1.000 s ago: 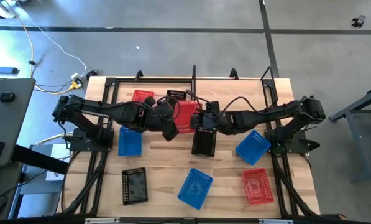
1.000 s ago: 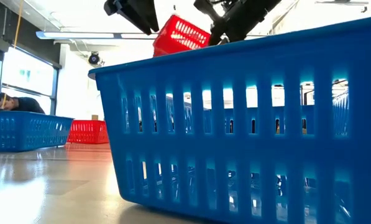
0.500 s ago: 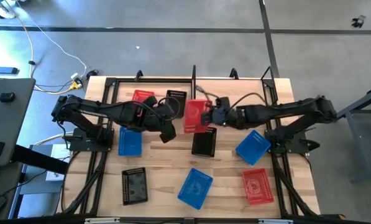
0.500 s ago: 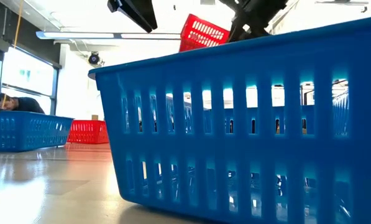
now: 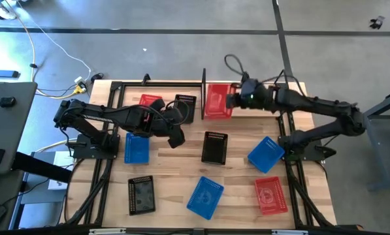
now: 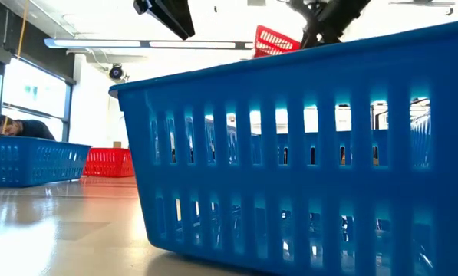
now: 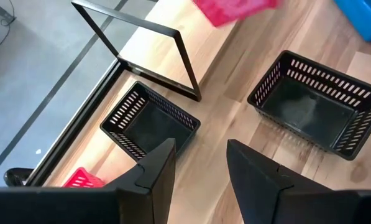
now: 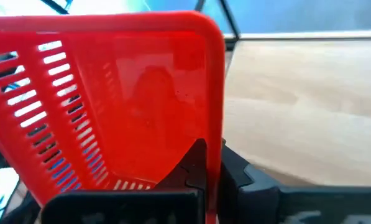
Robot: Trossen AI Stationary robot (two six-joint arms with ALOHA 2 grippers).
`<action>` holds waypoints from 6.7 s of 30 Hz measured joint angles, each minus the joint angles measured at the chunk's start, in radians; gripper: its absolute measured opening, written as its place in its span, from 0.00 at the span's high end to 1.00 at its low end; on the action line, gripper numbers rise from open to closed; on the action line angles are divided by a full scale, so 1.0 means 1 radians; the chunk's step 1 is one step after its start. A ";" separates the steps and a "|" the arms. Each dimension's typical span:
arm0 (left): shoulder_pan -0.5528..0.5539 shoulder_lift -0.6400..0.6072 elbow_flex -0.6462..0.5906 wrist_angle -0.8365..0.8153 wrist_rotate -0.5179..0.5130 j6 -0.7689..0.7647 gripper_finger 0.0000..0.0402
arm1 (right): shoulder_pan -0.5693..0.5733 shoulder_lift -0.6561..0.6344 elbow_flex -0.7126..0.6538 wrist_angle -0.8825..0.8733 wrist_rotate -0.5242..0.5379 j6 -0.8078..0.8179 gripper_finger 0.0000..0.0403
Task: Stack baskets on shelf by color
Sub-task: Put the middle red bin on the shelf, then put the top right blue bin on the shelf
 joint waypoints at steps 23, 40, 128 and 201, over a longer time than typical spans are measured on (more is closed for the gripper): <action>0.000 0.001 0.000 0.001 0.054 -0.004 0.67 | -0.399 0.268 0.000 0.020 -0.472 -0.161 1.00; 0.000 0.001 0.000 0.001 0.071 -0.019 0.67 | -0.405 0.393 0.000 0.044 -0.493 -0.187 1.00; 0.000 0.002 0.000 0.053 0.097 -0.008 0.67 | -0.404 0.437 0.000 0.107 -0.404 -0.103 0.87; 0.000 0.002 0.000 0.050 0.228 0.026 0.67 | 0.684 -0.004 -0.175 -0.515 -0.315 0.393 0.74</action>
